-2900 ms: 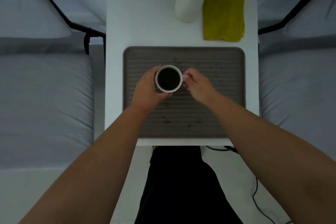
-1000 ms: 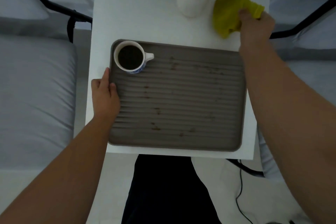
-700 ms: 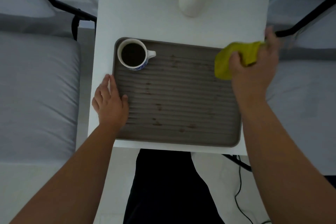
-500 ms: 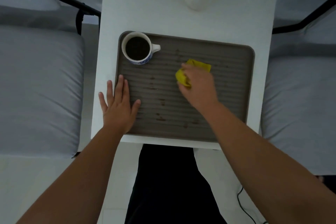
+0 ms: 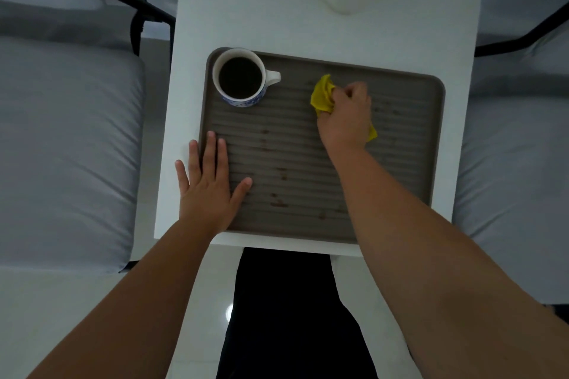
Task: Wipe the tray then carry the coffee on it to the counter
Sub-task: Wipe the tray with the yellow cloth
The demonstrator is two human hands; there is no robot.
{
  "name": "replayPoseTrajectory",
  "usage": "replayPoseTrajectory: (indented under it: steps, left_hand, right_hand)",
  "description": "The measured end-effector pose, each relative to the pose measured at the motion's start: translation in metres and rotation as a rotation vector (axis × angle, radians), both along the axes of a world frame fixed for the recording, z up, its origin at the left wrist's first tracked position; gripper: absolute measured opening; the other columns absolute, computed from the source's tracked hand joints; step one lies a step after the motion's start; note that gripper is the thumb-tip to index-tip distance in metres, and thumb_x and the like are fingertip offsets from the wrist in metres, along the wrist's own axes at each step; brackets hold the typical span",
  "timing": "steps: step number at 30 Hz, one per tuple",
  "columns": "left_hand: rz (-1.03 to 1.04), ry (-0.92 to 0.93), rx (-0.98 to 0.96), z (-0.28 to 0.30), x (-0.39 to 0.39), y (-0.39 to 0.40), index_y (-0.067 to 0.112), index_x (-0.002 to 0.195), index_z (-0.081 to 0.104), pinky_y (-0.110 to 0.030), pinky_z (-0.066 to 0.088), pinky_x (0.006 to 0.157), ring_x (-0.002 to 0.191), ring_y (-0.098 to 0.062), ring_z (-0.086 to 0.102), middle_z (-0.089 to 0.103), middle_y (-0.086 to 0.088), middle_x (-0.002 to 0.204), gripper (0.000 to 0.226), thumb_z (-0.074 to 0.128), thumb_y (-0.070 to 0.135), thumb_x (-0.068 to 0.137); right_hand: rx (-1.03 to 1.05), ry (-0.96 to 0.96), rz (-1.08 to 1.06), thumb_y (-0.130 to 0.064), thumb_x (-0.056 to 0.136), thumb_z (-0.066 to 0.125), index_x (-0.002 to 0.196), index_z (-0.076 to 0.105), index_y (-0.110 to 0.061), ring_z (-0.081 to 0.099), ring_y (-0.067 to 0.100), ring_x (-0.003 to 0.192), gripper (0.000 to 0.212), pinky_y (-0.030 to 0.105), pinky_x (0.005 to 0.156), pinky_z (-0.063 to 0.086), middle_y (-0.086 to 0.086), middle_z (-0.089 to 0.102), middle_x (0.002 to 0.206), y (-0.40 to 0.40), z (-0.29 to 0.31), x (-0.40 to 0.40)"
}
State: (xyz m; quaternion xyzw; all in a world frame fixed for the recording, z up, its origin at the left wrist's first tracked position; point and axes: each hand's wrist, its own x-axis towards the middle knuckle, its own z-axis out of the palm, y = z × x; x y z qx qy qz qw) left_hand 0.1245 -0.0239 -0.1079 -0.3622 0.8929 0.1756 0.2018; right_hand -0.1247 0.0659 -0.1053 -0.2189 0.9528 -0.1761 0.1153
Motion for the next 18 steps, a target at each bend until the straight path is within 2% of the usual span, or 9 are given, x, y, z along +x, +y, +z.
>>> replayPoseTrajectory:
  steps: [4, 6, 11, 13, 15, 18]
  left_hand:
    - [0.004, -0.006, -0.011, -0.001, -0.001, 0.001, 0.021, 0.152, -0.018, -0.05, -0.013, 0.116, 0.143, -0.023, -0.032, -0.026, 0.002, 0.16, 0.086, 0.011, 0.072, 0.088]
    - [0.005, -0.007, -0.008, -0.002, -0.002, 0.001, 0.02, 0.152, -0.018, -0.051, -0.012, 0.116, 0.143, -0.024, -0.031, -0.026, 0.002, 0.16, 0.088, 0.01, 0.073, 0.087]
    - [0.002, -0.013, -0.007, -0.002, -0.002, 0.0, 0.02, 0.152, -0.019, -0.052, -0.012, 0.116, 0.144, -0.025, -0.03, -0.026, 0.001, 0.16, 0.091, 0.007, 0.076, 0.085]
    - [0.0, -0.007, -0.003, -0.001, -0.002, 0.0, 0.019, 0.152, -0.017, -0.052, -0.011, 0.116, 0.145, -0.026, -0.028, -0.024, 0.001, 0.161, 0.091, 0.008, 0.076, 0.085]
    - [0.001, -0.005, 0.005, -0.001, -0.003, 0.001, 0.019, 0.153, -0.016, -0.052, -0.01, 0.116, 0.146, -0.027, -0.026, -0.023, 0.0, 0.161, 0.091, 0.008, 0.076, 0.085]
    - [0.006, -0.007, 0.006, -0.001, -0.003, 0.001, 0.019, 0.153, -0.016, -0.052, -0.01, 0.116, 0.146, -0.028, -0.024, -0.022, 0.0, 0.161, 0.091, 0.009, 0.076, 0.085]
  right_hand:
    - [0.001, 0.009, -0.26, -0.01, 0.076, 0.055, 0.107, 0.066, -0.012, 0.051, 0.037, 0.101, 0.033, 0.035, 0.083, 0.041, 0.017, 0.053, 0.115, 0.025, 0.0, -0.01]
    - [0.036, 0.02, -0.28, -0.009, 0.077, 0.053, 0.112, 0.066, -0.02, 0.049, 0.036, 0.1, 0.039, 0.036, 0.084, 0.039, 0.015, 0.053, 0.118, 0.013, 0.005, -0.005]
    - [0.102, 0.022, 0.166, -0.007, 0.078, 0.057, 0.112, 0.064, -0.028, 0.046, 0.036, 0.102, 0.041, 0.037, 0.081, 0.039, 0.012, 0.049, 0.123, -0.032, 0.008, 0.017]
    - [0.106, 0.027, 0.228, -0.007, 0.079, 0.059, 0.114, 0.063, -0.027, 0.047, 0.036, 0.102, 0.041, 0.037, 0.079, 0.04, 0.014, 0.049, 0.122, -0.03, 0.007, 0.01]
    - [0.102, 0.052, 0.149, -0.008, 0.081, 0.056, 0.114, 0.064, -0.027, 0.048, 0.036, 0.101, 0.04, 0.035, 0.076, 0.039, 0.013, 0.05, 0.12, -0.015, 0.004, 0.0]
    - [0.095, 0.008, -0.132, -0.012, 0.085, 0.05, 0.115, 0.064, -0.025, 0.048, 0.036, 0.104, 0.036, 0.037, 0.087, 0.041, 0.014, 0.048, 0.122, 0.009, 0.003, -0.012]
